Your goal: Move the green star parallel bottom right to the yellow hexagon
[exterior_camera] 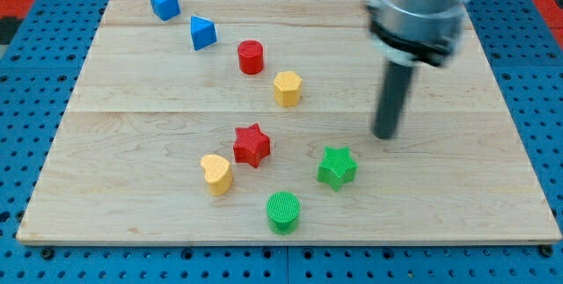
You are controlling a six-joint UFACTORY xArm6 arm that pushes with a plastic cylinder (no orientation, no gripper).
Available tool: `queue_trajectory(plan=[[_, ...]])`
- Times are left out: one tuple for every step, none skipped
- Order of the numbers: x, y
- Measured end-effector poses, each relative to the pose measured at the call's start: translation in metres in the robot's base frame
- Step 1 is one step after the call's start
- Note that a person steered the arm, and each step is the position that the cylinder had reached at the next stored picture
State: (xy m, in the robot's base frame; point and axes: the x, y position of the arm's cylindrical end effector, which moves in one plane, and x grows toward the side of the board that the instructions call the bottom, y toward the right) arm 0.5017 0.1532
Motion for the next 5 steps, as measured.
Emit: queue_trajectory(plan=[[0.066,0.007],[0.098,-0.035],[0.082,-0.072],[0.062,-0.097],[0.043,-0.101]])
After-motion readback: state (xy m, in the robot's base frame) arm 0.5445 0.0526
